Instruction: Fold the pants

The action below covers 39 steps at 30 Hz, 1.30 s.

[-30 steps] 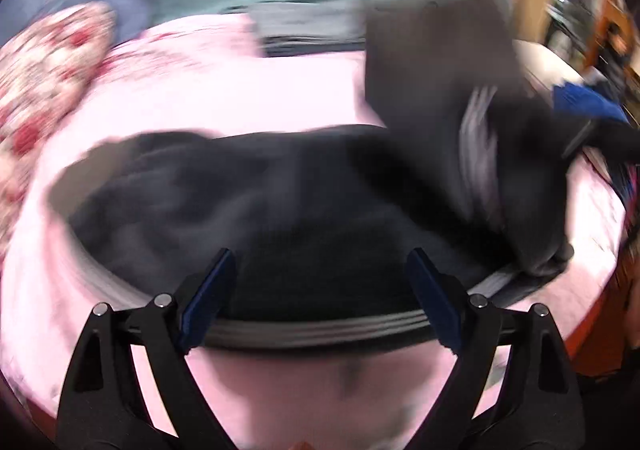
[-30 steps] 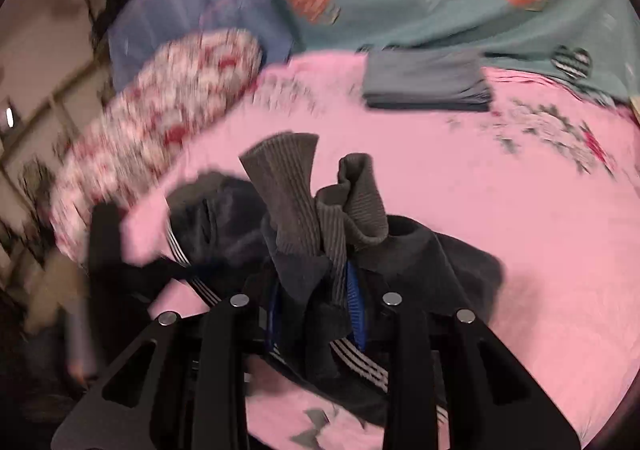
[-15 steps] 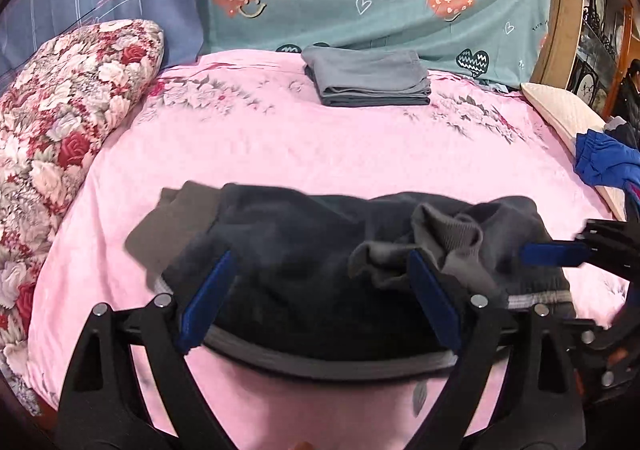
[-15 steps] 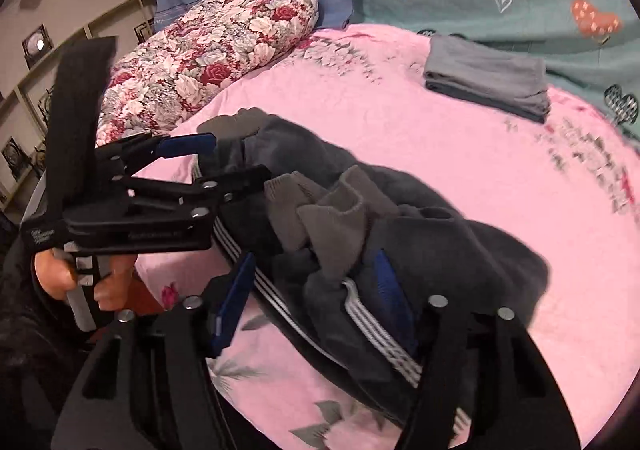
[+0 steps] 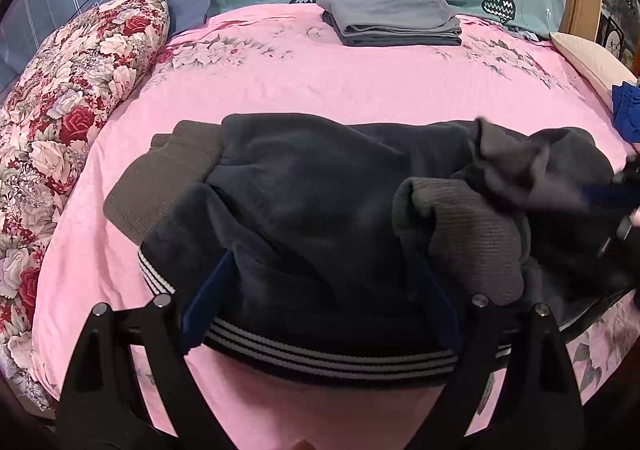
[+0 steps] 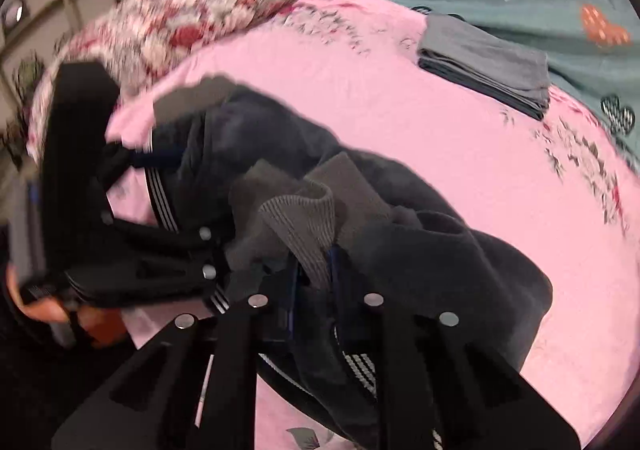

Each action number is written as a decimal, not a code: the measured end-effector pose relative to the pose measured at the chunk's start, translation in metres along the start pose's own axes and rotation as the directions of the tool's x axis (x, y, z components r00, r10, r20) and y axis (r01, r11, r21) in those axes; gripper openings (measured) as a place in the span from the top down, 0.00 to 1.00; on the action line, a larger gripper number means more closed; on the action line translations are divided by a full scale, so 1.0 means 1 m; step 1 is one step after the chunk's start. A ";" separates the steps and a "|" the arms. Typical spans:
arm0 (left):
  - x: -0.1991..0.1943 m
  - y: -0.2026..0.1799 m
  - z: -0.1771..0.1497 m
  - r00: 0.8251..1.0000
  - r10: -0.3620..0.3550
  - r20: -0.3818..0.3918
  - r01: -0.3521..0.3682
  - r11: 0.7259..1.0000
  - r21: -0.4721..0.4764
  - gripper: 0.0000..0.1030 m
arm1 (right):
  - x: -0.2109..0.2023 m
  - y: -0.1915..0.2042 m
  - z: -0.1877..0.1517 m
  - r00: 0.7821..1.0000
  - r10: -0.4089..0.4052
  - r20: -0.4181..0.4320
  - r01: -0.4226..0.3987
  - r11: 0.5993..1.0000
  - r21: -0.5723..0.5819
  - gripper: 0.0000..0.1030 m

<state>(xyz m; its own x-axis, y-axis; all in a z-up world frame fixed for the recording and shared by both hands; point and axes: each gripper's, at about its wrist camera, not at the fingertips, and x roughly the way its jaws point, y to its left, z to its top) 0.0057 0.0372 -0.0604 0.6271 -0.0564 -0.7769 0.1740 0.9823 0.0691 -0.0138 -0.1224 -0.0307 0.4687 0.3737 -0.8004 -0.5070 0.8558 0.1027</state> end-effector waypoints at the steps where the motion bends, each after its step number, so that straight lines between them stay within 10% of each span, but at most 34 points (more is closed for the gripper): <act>1: 0.000 0.000 -0.001 1.000 0.000 0.002 0.000 1.000 0.002 0.13 | -0.010 -0.007 0.003 0.999 0.004 0.035 -0.005 1.000 0.027 0.86; 6: 0.000 0.002 -0.001 1.000 -0.012 0.002 0.012 1.000 -0.003 0.13 | -0.064 -0.009 0.029 0.974 0.132 0.184 -0.140 0.990 0.031 0.86; 13: -0.008 0.014 -0.008 0.999 -0.033 0.006 0.033 0.999 -0.035 0.13 | 0.025 0.031 0.013 0.986 0.154 -0.071 -0.158 0.986 -0.054 0.85; 22: -0.060 0.023 0.015 0.988 -0.048 0.150 0.057 0.997 -0.059 0.14 | 0.009 0.025 -0.010 0.966 0.258 -0.021 -0.258 0.957 -0.134 0.63; 26: -0.028 -0.010 0.028 0.993 -0.071 0.093 0.071 0.997 0.013 0.14 | -0.001 0.020 -0.011 0.962 0.273 0.002 -0.270 0.954 -0.129 0.61; 35: 0.005 -0.012 0.015 1.000 -0.006 0.025 0.006 1.000 0.022 0.12 | -0.072 -0.052 -0.014 0.992 0.077 0.101 -0.077 0.997 -0.005 0.61; 39: 0.013 -0.012 0.013 1.000 0.000 0.020 0.000 1.000 0.005 0.09 | 0.013 -0.073 -0.034 0.985 0.043 -0.168 -0.028 0.996 0.086 0.62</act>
<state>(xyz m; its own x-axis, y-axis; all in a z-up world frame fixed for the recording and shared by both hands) 0.0212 0.0228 -0.0632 0.6422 -0.0601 -0.7642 0.1777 0.9814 0.0722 0.0043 -0.1919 -0.0683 0.3184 0.3443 -0.8832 -0.4556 0.8726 0.1759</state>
